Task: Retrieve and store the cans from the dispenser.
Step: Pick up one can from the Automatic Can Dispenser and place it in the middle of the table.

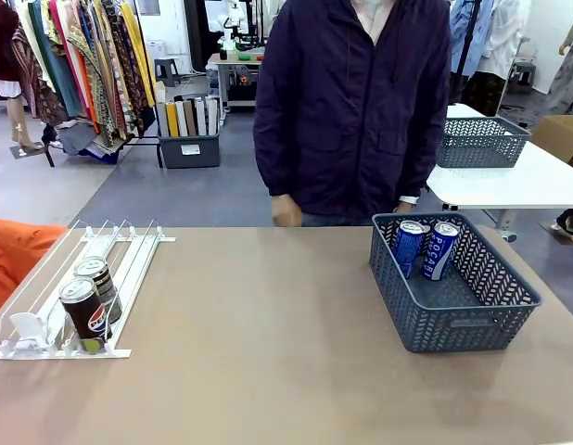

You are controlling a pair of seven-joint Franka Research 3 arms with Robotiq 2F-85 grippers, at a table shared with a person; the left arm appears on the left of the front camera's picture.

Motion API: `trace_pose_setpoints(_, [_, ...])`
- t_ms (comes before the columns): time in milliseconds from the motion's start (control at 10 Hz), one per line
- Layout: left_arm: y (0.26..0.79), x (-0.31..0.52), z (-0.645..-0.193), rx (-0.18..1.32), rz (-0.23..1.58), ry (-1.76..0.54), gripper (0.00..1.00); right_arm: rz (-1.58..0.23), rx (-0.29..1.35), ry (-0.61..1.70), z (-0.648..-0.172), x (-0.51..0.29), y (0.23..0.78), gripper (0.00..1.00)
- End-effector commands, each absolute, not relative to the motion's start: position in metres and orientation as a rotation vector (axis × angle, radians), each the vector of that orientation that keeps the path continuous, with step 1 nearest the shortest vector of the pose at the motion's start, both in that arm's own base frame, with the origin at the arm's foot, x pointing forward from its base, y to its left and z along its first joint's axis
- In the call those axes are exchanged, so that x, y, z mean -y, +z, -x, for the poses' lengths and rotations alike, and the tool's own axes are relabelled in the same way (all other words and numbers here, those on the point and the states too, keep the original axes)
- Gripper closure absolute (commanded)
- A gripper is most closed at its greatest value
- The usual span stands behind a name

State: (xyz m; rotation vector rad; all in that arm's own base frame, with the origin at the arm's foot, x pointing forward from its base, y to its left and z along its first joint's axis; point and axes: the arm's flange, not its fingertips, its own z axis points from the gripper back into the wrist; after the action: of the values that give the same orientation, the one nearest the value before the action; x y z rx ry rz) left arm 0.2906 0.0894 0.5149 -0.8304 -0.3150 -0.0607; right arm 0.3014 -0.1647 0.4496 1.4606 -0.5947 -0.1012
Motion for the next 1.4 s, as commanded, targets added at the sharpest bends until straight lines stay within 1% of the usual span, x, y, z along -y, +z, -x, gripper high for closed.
trace_pose_setpoints(0, [0.534, -0.019, -0.320, 0.065, 0.508, -0.111, 0.00, -1.469, 0.607, -0.100, -0.303, 0.164, 0.454, 0.00])
trace_pose_setpoints(200, [0.523, 0.036, -0.346, 0.002, 0.280, -0.115, 0.00, -1.469, 0.607, -0.100, -0.303, 0.164, 0.454, 0.00])
trace_pose_setpoints(300, [0.514, 0.056, -0.354, 0.015, 0.177, -0.085, 0.00, -1.469, 0.607, -0.100, -0.303, 0.164, 0.454, 0.00])
trace_pose_setpoints(400, [0.511, 0.060, -0.358, 0.069, 0.088, -0.012, 0.00, -1.469, 0.607, -0.100, -0.303, 0.164, 0.454, 0.00])
trace_pose_setpoints(500, [0.519, 0.067, -0.338, 0.064, 0.268, -0.091, 0.00, -1.469, 0.607, -0.100, -0.303, 0.164, 0.454, 0.00])
trace_pose_setpoints(800, [0.519, 0.067, -0.338, 0.064, 0.268, -0.091, 0.00, -1.469, 0.607, -0.100, -0.303, 0.164, 0.454, 0.00])
trace_pose_setpoints(1000, [0.506, 0.069, -0.352, 0.084, 0.170, -0.087, 0.00, -1.469, 0.607, -0.100, -0.303, 0.164, 0.454, 0.00])
trace_pose_setpoints(1100, [0.496, 0.067, -0.357, 0.111, 0.086, -0.031, 0.00, -1.469, 0.607, -0.100, -0.303, 0.164, 0.454, 0.00])
trace_pose_setpoints(1300, [0.480, 0.066, -0.358, 0.160, 0.051, -0.004, 0.00, -1.469, 0.607, -0.100, -0.303, 0.164, 0.454, 0.00])
